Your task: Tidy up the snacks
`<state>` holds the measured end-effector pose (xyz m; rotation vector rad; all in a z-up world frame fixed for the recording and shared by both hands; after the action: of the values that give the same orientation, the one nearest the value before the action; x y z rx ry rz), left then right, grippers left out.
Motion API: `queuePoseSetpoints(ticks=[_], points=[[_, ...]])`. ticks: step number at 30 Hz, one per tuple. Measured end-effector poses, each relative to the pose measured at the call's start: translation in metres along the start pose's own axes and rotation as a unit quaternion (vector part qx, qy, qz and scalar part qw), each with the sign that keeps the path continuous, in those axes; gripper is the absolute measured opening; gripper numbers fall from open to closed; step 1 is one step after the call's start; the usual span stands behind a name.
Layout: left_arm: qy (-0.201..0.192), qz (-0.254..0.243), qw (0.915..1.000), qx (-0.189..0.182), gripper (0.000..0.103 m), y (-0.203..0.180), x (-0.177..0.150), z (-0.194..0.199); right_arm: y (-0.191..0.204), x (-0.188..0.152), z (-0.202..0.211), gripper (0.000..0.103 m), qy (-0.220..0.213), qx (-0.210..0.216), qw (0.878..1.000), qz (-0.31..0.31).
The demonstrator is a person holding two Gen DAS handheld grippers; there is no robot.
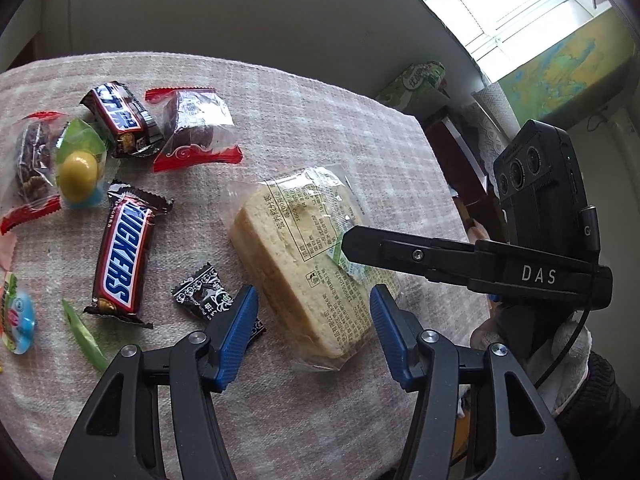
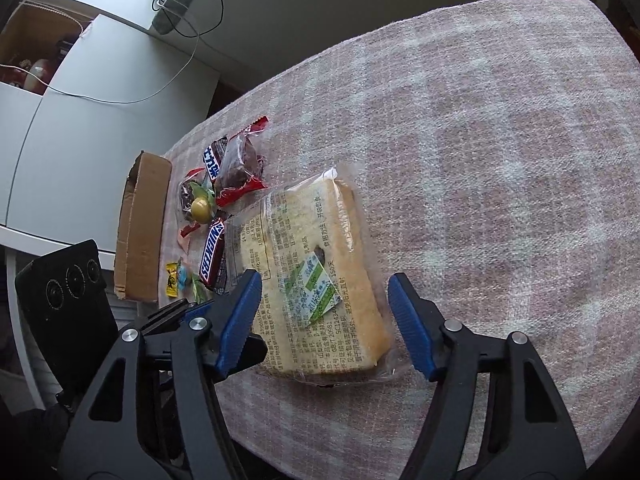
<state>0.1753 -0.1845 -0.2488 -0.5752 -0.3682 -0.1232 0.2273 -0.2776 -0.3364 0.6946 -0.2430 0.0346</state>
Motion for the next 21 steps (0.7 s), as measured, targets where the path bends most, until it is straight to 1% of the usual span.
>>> queuePoseSetpoints(ticks=[2,3,5,6,10,15,18,21], points=[[0.005,0.002,1.0000,0.004,0.056,0.002,0.000,-0.004,-0.002,-0.002,-0.003,0.068,0.006,0.002,1.000,0.001],[0.005,0.004,1.0000,0.003,0.056,0.002,0.000,-0.006,-0.002,-0.003,-0.004,0.066,0.007,0.006,1.000,0.001],[0.005,0.006,1.0000,-0.003,0.055,0.001,-0.001,-0.004,-0.003,-0.004,-0.003,0.065,0.006,0.013,1.000,-0.001],[0.006,0.004,1.0000,-0.004,0.054,0.000,-0.001,-0.004,-0.003,-0.004,-0.003,0.062,0.008,0.019,1.000,-0.003],[0.003,-0.006,1.0000,-0.001,0.054,-0.002,0.001,-0.005,-0.003,-0.006,0.000,0.061,0.008,0.027,1.000,-0.007],[-0.004,-0.017,0.9998,0.005,0.054,-0.004,0.004,-0.005,-0.003,-0.007,0.007,0.056,0.002,0.027,1.000,-0.012],[-0.007,-0.027,0.9995,0.012,0.054,-0.005,0.005,-0.002,0.003,-0.008,0.011,0.054,-0.002,0.026,1.000,-0.011],[-0.014,-0.029,0.9994,0.011,0.054,-0.007,0.008,0.006,0.011,-0.007,0.017,0.054,-0.011,0.027,1.000,-0.008]])
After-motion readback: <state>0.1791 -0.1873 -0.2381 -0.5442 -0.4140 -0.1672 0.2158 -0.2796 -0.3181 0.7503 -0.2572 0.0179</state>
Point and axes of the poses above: each gripper's, at about its wrist camera, not at the fingertips, and z roughly against the way its jaws point, y to its left, x to its top, the point moved 10 cm from there along -z, roughly the way its jaws point, and after that the axes turned 4 degrees about -z, right-handed, at the moved point
